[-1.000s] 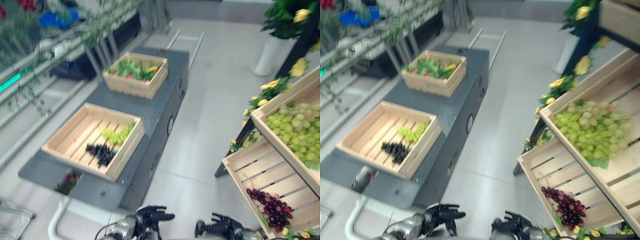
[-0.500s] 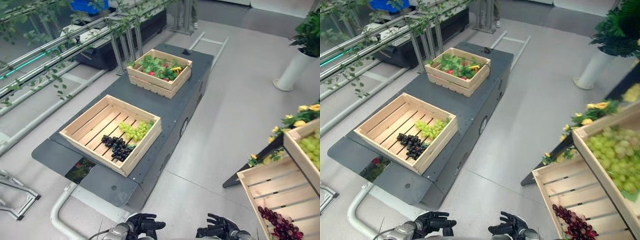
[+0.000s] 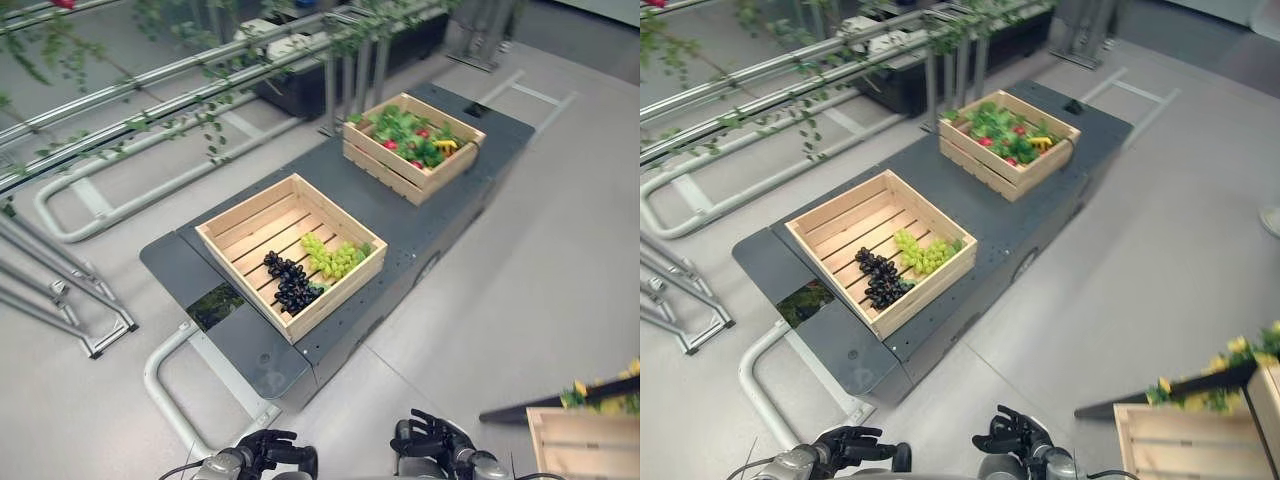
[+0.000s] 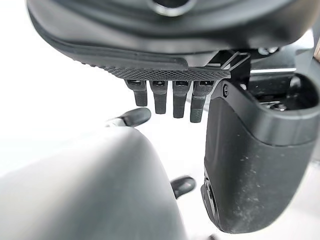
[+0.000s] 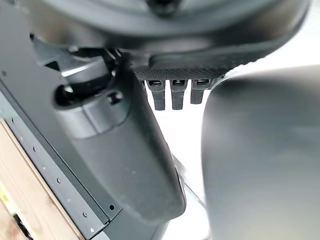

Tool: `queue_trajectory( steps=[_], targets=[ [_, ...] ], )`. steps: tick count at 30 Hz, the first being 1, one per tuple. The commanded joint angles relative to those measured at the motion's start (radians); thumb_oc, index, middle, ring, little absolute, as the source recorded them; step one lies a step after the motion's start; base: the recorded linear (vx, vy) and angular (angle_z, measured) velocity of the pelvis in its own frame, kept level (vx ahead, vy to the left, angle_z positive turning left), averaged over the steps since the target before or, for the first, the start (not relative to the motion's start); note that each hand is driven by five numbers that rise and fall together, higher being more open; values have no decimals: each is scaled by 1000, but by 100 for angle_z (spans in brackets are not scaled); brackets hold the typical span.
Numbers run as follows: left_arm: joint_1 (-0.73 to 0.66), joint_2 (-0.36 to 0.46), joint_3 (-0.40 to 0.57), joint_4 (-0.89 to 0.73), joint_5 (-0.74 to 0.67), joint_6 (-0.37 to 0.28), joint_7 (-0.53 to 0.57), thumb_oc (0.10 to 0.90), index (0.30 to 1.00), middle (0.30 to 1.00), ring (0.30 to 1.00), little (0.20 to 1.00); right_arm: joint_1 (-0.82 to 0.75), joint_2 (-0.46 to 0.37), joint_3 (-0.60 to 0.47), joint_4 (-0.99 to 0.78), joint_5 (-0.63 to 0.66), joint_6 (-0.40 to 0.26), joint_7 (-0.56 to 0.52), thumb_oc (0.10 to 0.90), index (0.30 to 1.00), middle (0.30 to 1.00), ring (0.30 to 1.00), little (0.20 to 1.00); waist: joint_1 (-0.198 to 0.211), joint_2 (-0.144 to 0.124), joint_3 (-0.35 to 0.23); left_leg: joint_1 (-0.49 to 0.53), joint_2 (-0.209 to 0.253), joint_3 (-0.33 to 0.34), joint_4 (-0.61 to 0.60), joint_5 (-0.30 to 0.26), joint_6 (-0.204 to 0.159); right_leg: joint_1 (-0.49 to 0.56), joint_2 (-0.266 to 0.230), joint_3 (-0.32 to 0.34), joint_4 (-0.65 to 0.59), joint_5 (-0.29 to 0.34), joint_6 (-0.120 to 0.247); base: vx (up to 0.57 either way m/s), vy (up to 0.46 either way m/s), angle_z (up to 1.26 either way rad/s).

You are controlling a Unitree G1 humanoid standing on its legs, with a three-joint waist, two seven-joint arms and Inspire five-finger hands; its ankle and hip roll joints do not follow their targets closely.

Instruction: Pick up the fruits from the basket on one side to the basket on the other side

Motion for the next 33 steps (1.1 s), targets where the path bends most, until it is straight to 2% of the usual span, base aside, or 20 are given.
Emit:
queue_trajectory(
  steps=[1,3,4,5,8,10,13,14,15,17,18,21,25,26,27,29,30,33],
  targets=[
    [-63,3,-27,-46,-55,-65,-34,800,900,900,900,900,-61,-20,-18,-49,50,-41,33,800,900,900,900,900,-12,-11,33,-12,-29,46,75,-61,93,-138,-55,44,-8,142,12,233,-353,16],
    [-60,3,-22,-61,-66,-68,-25,800,900,900,900,900,-69,-16,-1,-53,69,-45,35,800,900,900,900,900,-15,-24,40,-3,-5,29,91,-78,89,-129,-47,52,0,142,12,291,-531,37],
    [-64,2,-26,-71,-63,-73,-31,800,900,900,900,900,-73,-14,9,-63,87,-47,30,800,900,900,900,900,-17,-28,41,-1,19,16,96,-73,78,-126,-27,53,56,102,12,274,-548,65],
    [-65,-1,-23,-74,-63,-73,-32,800,900,900,900,900,-75,-15,12,-68,90,-46,28,800,900,900,900,900,-18,-29,39,4,29,12,94,-71,72,-123,-25,48,61,98,11,243,-467,73],
    [-79,-19,-13,-75,-107,-85,-38,800,900,900,900,900,-77,-20,49,-84,82,-26,9,800,900,900,900,900,-23,-30,18,34,103,21,80,-28,23,-112,16,-5,102,44,-30,247,-411,50],
    [-97,-34,-9,-87,-100,-71,-31,800,900,900,900,900,-77,-21,60,-86,97,-14,-3,800,900,900,900,900,-20,-34,18,-6,108,24,158,8,18,-87,31,-30,98,28,-55,200,-359,38],
    [-139,-63,-28,-106,-92,-108,-40,800,900,900,900,900,-78,-43,57,-91,113,-15,-16,800,900,900,900,900,-28,-27,32,-94,116,62,292,64,-7,-49,37,-93,80,7,-88,140,-248,75],
    [-144,-66,-35,-118,-91,-111,-37,800,900,900,900,900,-75,-49,51,-91,118,-20,-20,800,900,900,900,900,-29,-25,35,-99,112,67,292,57,-8,-44,32,-99,76,5,-87,115,7,87],
    [-148,-72,-54,-140,-76,-147,-20,800,900,900,900,900,-70,-63,35,-93,132,-28,-23,800,900,900,900,900,-37,-14,43,-106,98,70,254,50,-5,-37,25,-104,71,0,-85,112,96,59],
    [-148,-70,-62,-166,-87,-157,-18,800,900,900,900,900,-66,-73,24,-97,126,-32,-19,800,900,900,900,900,-43,1,47,-100,91,67,178,61,-7,-37,26,-99,68,-5,-82,121,134,28],
    [-149,-65,-62,-192,-96,-170,-5,800,900,900,900,900,-55,-80,21,-106,119,-36,-16,800,900,900,900,900,-43,15,51,-93,92,51,79,84,-15,-33,29,-93,60,-8,-78,136,136,3],
    [-159,-44,-63,-249,-65,-203,53,800,900,900,900,900,-26,-90,15,-131,127,-32,-9,800,900,900,900,900,-40,34,60,-108,109,6,-25,149,-41,-11,29,-81,46,-19,-70,193,204,9],
    [-169,1,-62,-349,29,-248,130,800,900,900,900,900,2,-87,10,-151,145,-45,-8,800,900,900,900,900,-43,35,66,-99,91,18,1,111,-30,-12,-7,-72,65,-28,-50,192,318,-19],
    [-176,42,-63,-431,63,-272,174,800,900,900,900,900,26,-80,11,-182,157,-64,-18,800,900,900,900,900,-49,42,71,-89,77,40,-3,98,-21,-24,-29,-70,89,-30,-34,112,245,-22],
    [-177,50,-62,-445,69,-276,179,800,900,900,900,900,31,-79,10,-186,159,-66,-20,800,900,900,900,900,-49,42,72,-89,73,40,-1,94,-19,-27,-34,-69,92,-29,-30,138,347,-10],
    [-200,125,-69,-591,138,-287,229,800,900,900,900,900,64,-75,-3,-229,151,-79,-8,800,900,900,900,900,-54,38,83,-95,51,46,11,68,-1,-43,-64,-60,96,-13,-3,57,202,-8],
    [-207,138,-73,-614,137,-278,233,800,900,900,900,900,66,-75,-4,-230,149,-82,-4,800,900,900,900,900,-55,37,85,-96,48,48,15,62,1,-46,-68,-58,96,-10,1,14,117,-10],
    [-260,243,-96,-757,203,-275,271,800,900,900,900,900,72,-82,-3,-238,137,-96,11,800,900,900,900,900,-60,32,108,-115,31,56,62,24,13,-67,-87,-38,89,10,20,-9,67,-9]
  ],
)
